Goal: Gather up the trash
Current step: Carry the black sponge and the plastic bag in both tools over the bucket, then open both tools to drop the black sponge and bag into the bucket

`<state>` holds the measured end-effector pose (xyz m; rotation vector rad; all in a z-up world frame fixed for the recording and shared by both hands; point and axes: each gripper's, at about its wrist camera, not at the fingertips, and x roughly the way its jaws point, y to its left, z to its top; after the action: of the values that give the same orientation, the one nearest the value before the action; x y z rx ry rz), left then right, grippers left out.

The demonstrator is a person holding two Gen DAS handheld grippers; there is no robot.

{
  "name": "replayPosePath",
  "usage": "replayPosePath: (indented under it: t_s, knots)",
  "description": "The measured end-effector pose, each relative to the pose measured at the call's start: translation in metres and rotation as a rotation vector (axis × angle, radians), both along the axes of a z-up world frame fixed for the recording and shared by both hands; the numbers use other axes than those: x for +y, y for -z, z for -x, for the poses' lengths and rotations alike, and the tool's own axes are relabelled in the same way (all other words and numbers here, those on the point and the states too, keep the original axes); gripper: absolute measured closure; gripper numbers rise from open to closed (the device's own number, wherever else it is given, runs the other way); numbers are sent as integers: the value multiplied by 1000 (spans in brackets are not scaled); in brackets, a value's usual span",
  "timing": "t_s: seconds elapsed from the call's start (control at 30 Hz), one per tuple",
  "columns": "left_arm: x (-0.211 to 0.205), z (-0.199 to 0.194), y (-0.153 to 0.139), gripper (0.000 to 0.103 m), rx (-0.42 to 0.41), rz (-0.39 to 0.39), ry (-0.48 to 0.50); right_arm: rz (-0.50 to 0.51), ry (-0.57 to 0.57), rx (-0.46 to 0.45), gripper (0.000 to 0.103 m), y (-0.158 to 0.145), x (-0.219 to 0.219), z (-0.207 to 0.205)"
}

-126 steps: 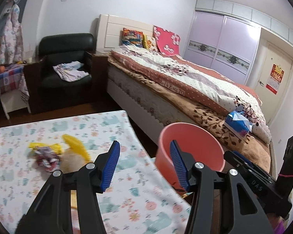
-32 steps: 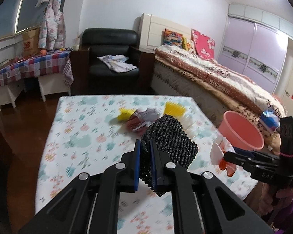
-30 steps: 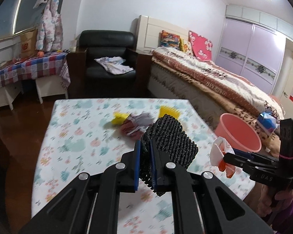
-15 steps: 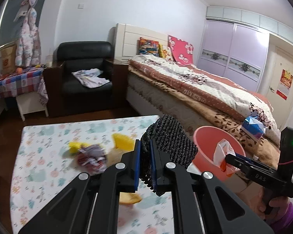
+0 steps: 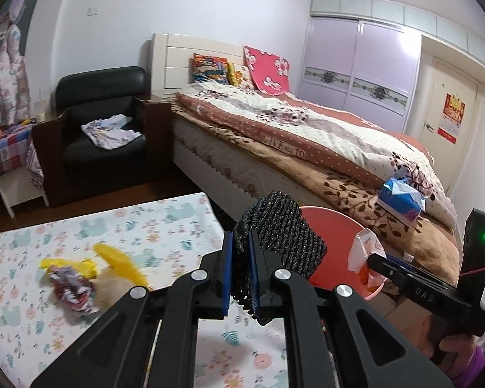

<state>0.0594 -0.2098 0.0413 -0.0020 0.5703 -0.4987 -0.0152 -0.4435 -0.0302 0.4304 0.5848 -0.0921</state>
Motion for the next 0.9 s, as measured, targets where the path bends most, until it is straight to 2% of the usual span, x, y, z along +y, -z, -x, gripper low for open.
replayPosePath:
  t_s: [0.2, 0.43, 0.9]
  knots:
    - [-34, -7, 8, 94, 0, -37, 27, 8, 35, 7, 66, 4, -14, -1]
    - [-68, -17, 24, 94, 39, -79, 62, 3, 62, 21, 65, 11, -20, 0]
    - [-112, -18, 52, 94, 96, -134, 124, -9, 82, 39, 65, 24, -36, -1]
